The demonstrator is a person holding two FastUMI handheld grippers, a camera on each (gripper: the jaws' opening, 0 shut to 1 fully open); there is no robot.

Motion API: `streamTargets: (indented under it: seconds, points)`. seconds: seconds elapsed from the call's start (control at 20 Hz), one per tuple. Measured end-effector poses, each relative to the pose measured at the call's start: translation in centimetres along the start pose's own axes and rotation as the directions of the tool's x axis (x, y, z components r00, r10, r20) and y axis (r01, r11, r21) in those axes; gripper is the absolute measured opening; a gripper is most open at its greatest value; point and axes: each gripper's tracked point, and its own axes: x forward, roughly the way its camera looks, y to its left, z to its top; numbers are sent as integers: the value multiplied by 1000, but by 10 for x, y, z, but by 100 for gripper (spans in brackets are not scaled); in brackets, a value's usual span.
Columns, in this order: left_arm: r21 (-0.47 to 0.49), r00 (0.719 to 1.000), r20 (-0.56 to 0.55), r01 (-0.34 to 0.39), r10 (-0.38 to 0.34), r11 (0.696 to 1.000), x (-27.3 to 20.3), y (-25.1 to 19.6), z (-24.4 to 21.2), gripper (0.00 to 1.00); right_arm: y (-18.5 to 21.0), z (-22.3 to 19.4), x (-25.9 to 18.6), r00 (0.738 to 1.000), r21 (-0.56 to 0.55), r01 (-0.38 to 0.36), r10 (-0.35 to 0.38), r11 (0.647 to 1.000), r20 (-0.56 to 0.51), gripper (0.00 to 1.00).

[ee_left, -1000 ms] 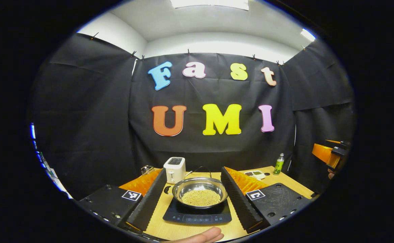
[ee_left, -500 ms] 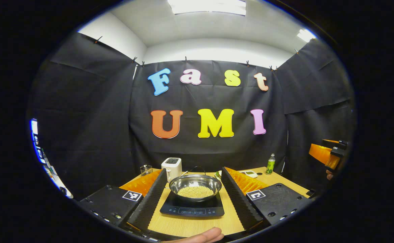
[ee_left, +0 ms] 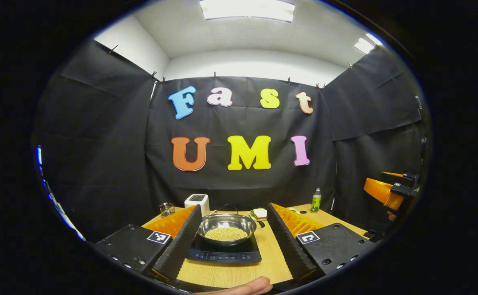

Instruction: First push the handle of the pot to place it horizontally, then grasp the pot with both hands and set it on the induction cooktop.

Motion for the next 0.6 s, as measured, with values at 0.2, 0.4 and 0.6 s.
streamTargets:
  seconds: [0.2,0.4,0.6]
  points:
    - [14,1000,9,10,-10,1000,-1,-8,3,95,-12,-3,2,1000,-6,26,-26,1000,-6,96]
    - [25,1000,10,19,-19,999,-4,-12,1,95,-11,-9,4,999,10,23,-23,1000,-22,96]
    - [43,1000,0,10,-10,999,-6,-11,-5,95,-11,-10,7,1000,12,20,-20,1000,-19,96]
